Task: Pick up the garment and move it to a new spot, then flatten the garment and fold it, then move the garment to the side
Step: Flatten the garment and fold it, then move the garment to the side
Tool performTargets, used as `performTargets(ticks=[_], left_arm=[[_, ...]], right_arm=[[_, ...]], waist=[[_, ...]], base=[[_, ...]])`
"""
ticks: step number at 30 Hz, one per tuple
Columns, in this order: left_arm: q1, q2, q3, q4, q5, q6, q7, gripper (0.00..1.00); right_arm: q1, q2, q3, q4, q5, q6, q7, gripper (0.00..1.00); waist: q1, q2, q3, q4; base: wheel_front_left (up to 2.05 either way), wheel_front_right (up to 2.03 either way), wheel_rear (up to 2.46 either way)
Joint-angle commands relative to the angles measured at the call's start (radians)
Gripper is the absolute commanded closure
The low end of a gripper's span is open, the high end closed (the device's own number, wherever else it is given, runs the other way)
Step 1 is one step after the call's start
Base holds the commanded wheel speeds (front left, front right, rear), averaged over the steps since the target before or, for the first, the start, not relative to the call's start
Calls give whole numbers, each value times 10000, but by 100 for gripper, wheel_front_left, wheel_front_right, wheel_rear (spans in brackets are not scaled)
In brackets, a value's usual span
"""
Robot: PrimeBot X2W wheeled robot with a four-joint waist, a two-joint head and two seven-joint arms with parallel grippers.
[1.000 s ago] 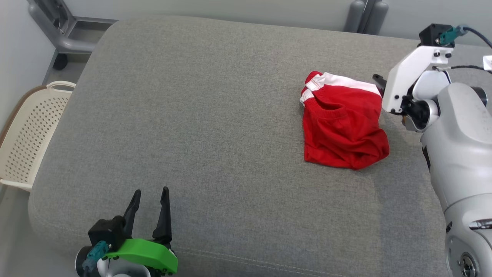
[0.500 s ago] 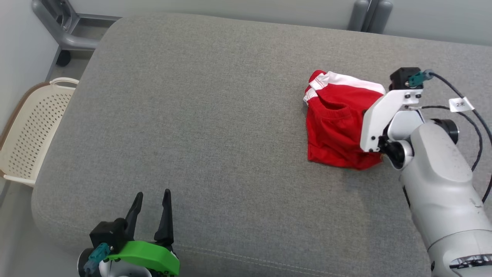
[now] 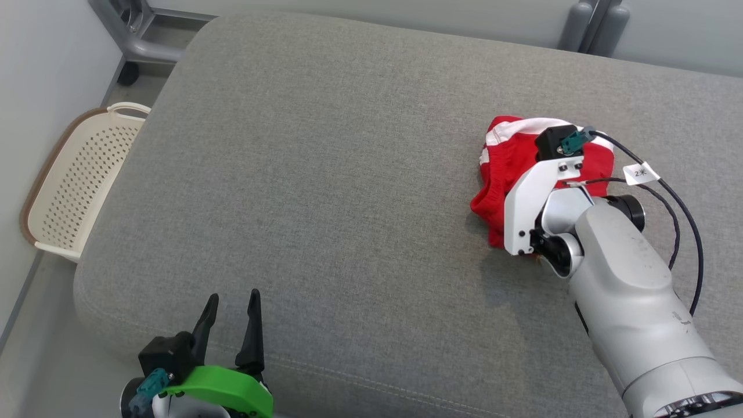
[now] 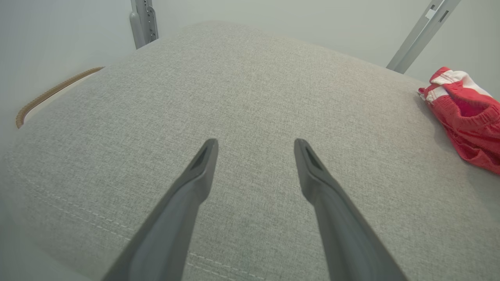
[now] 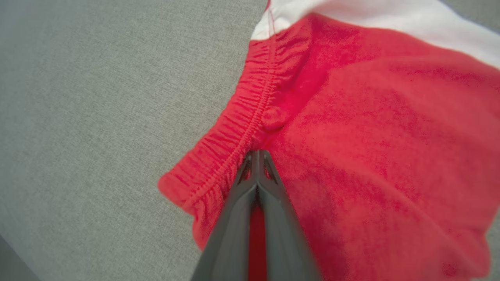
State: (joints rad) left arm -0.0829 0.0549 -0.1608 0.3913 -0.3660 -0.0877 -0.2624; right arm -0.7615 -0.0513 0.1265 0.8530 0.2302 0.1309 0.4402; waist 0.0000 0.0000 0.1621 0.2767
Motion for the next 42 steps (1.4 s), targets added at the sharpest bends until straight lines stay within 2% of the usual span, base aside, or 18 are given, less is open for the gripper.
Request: performTargets(ticks=[1,9,14,15,17,22,29,35,42], left_arm=[[106,3,13,1,-13,19,-29,0],[38,-11,-103,51,-78,15,-29,0],[38,-11,-17,41,-92,23,-29,0],[66,-7,19,35,-92,30,-28,0],[144,5,96,15,-81,58,-29,0],[238,48,228,-109,-11,105,-28,0],[380,116,313,-226,37,148,-29,0],[425,149,326,-314,66,158,-29,0],[132,131,143,-388,103,108,-29,0]], right_arm=[[204,-10,210,80,283,-7,50,100],[179,-13,1574,249,1676,-5,-27,100],[-182,-9,1662,445,1610,-5,-68,100],[-266,-10,1627,519,1517,-7,-31,70],[-451,-11,1528,662,1272,-7,55,0],[-856,-129,1036,812,679,-7,549,0],[-1048,-615,154,134,166,-7,1202,0],[-594,-697,-1235,-724,-383,-7,1787,0],[59,-253,-3283,-1586,-1216,-7,2023,0]], waist=[[0,0,-17,85],[0,0,-44,259],[0,0,-72,237],[0,0,-88,211],[0,0,-134,131],[0,0,-299,-134],[0,0,-510,-540],[0,0,-458,-822],[0,0,-80,-879]], base=[[0,0,0],[0,0,0],[0,0,0],[0,0,0],[0,0,0],[0,0,0],[0,0,0],[0,0,0],[0,0,0]])
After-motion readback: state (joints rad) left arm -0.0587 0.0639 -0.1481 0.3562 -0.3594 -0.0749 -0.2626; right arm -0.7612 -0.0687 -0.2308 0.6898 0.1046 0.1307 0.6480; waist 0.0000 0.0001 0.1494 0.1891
